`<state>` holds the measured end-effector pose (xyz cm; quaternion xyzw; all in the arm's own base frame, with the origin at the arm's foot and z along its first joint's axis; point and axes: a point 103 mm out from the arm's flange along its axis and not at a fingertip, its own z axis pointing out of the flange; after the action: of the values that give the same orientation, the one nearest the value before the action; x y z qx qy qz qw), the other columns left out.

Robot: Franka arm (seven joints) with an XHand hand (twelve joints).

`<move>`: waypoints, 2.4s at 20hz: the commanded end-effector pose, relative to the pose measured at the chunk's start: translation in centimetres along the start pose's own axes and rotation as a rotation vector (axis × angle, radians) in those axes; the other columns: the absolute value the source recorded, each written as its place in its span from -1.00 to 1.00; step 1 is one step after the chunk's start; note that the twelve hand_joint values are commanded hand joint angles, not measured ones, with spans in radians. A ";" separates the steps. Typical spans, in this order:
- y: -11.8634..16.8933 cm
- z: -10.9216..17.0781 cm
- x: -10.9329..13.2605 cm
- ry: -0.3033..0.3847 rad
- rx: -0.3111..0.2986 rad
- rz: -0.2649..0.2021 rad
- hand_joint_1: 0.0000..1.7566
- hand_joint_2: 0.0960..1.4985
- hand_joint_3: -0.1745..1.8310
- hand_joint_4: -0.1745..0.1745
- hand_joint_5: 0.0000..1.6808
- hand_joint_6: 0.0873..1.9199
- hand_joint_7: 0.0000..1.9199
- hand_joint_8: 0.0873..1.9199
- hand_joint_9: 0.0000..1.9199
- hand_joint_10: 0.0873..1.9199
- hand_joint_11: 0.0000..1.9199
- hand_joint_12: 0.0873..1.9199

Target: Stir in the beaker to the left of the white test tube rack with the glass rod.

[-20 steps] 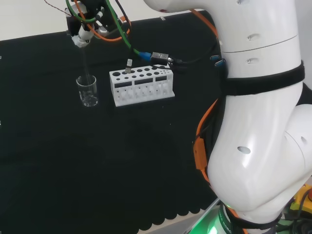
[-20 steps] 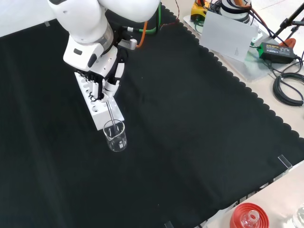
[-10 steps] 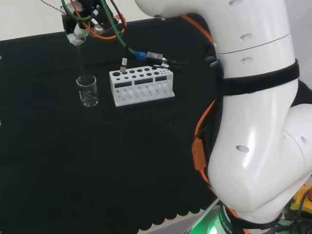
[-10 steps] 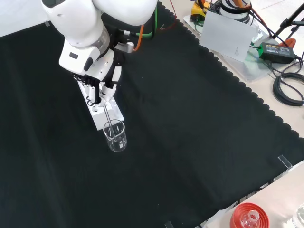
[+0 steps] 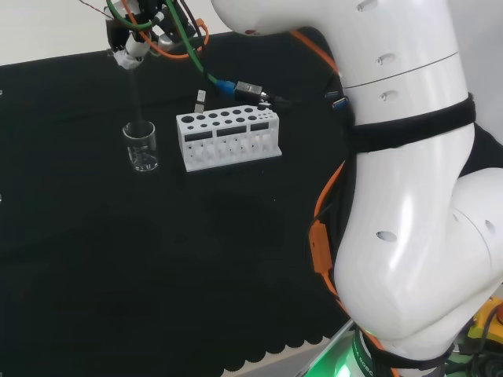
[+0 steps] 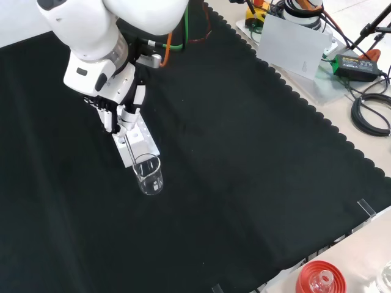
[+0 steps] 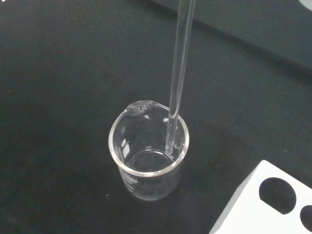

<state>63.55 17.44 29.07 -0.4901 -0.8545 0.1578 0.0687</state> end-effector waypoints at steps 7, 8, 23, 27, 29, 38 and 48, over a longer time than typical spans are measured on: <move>-3.5 1.1 -2.3 0.016 0.006 0.021 0.36 0.47 -1.00 -1.00 0.36 -0.24 0.69 -0.20 0.95 -0.62 0.78 -0.20; -3.7 1.1 -2.0 0.013 0.006 0.020 0.36 0.47 -1.00 -1.00 0.36 -0.24 0.69 -0.20 0.95 -0.62 0.78 -0.20; -2.8 0.8 4.4 -0.004 0.012 -0.046 0.36 0.47 -1.00 -1.00 0.36 -0.24 0.69 -0.20 0.95 -0.62 0.77 -0.20; -1.3 1.3 4.9 0.002 0.024 -0.059 0.36 0.47 -1.00 -1.00 0.36 -0.24 0.69 -0.20 0.95 -0.62 0.77 -0.20; -0.6 1.5 4.8 0.007 0.030 -0.062 0.36 0.47 -1.00 -1.00 0.36 -0.24 0.69 -0.20 0.95 -0.62 0.77 -0.20; 1.3 1.1 2.0 0.005 0.040 -0.048 0.36 0.47 -1.00 -1.00 0.36 -0.24 0.69 -0.20 0.95 -0.62 0.77 -0.20; -0.8 1.1 -0.8 0.027 0.024 -0.010 0.36 0.47 -1.00 -1.00 0.36 -0.24 0.68 -0.20 0.95 -0.62 0.77 -0.20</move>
<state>64.03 18.58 27.75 -0.4778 -0.8597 0.1607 0.0829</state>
